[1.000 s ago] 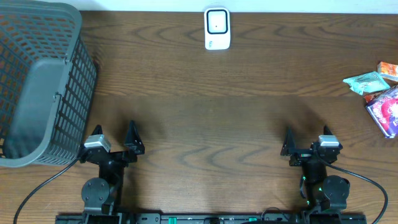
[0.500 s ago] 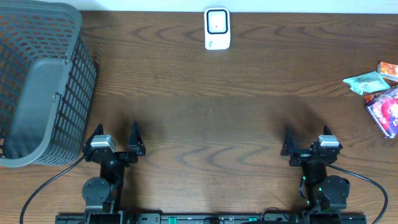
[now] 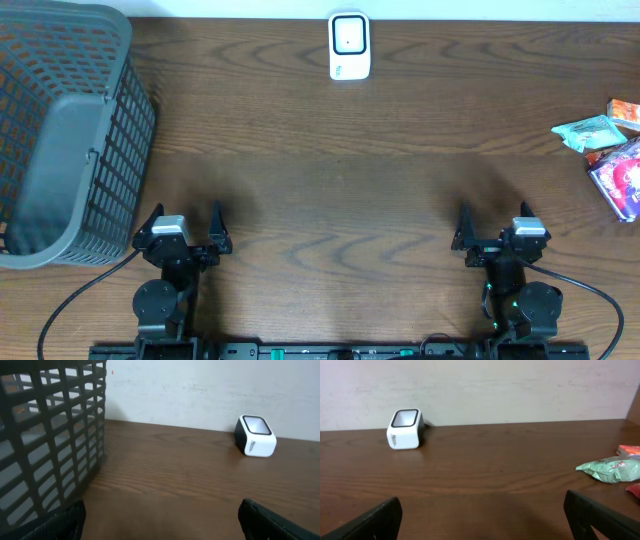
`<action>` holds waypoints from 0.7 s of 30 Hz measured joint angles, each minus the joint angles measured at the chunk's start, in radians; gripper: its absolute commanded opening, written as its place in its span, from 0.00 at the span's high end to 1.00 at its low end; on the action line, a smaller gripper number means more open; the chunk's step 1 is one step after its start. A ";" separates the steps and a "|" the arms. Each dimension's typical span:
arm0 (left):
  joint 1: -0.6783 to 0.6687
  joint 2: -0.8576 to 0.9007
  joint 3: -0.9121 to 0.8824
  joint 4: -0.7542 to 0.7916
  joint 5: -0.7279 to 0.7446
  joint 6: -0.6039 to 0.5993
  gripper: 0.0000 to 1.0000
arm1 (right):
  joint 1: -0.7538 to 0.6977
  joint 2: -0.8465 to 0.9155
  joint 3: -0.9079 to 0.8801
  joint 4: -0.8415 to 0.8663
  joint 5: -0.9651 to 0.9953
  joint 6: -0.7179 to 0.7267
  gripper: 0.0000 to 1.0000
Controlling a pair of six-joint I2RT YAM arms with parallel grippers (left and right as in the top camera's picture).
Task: Scan the item barcode
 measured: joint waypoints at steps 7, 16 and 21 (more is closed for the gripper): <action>0.000 0.000 0.000 0.000 0.000 0.026 0.02 | 0.000 0.000 0.000 0.000 0.003 0.000 0.01; 0.000 0.000 0.000 0.000 0.003 0.031 0.02 | 0.000 0.000 0.000 0.000 0.003 0.000 0.01; 0.000 0.000 0.000 0.000 0.003 0.031 0.02 | 0.000 0.000 0.000 0.000 0.003 0.000 0.01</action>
